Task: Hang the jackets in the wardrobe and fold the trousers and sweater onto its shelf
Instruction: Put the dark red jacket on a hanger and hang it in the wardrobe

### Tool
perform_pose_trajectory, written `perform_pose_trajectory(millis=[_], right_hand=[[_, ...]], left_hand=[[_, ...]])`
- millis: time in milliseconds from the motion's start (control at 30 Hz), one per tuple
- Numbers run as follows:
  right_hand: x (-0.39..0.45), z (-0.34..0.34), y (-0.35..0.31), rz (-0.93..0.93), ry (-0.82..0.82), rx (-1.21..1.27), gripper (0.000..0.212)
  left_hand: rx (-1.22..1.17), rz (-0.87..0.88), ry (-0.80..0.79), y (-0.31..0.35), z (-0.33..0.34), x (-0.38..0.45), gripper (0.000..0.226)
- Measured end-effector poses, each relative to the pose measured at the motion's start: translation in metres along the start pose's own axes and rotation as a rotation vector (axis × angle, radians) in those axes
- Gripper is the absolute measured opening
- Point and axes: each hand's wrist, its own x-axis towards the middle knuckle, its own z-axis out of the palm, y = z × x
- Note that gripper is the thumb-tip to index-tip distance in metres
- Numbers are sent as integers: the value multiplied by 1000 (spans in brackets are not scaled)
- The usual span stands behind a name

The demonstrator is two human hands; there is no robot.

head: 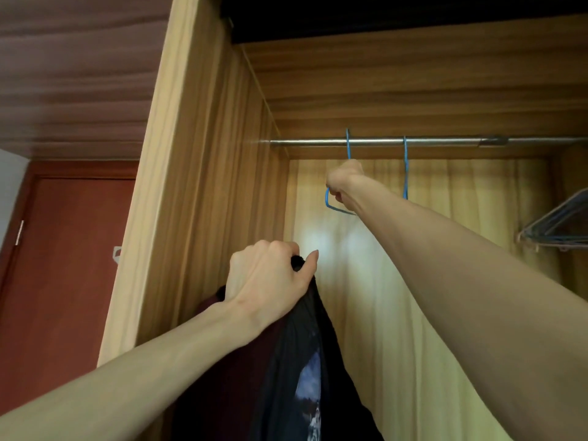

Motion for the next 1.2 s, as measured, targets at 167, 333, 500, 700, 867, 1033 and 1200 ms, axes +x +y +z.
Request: perform_pose_trajectory(millis=[167, 333, 500, 700, 867, 1033, 1200], right_hand=[[1, -10, 18, -62, 166, 3, 22], [-10, -22, 32, -187, 193, 32, 25], [-53, -7, 57, -244, 247, 237, 11], [-113, 13, 78, -229, 198, 175, 28], [-188, 6, 97, -238, 279, 100, 40], [-272, -18, 128, -211, 340, 68, 31], [-344, -33, 164, -113, 346, 186, 26]], left_hand=[[-15, 11, -4, 0, -6, -4, 59], [-56, 14, -19, -2, -13, -15, 59], [-69, -12, -37, -5, -16, -28, 59], [-94, -24, -52, -6, -24, -47, 59], [-156, -16, -64, -4, -38, -77, 57], [-213, 2, -91, -5, -47, -118, 56], [-243, 27, -104, -5, -51, -166, 59]])
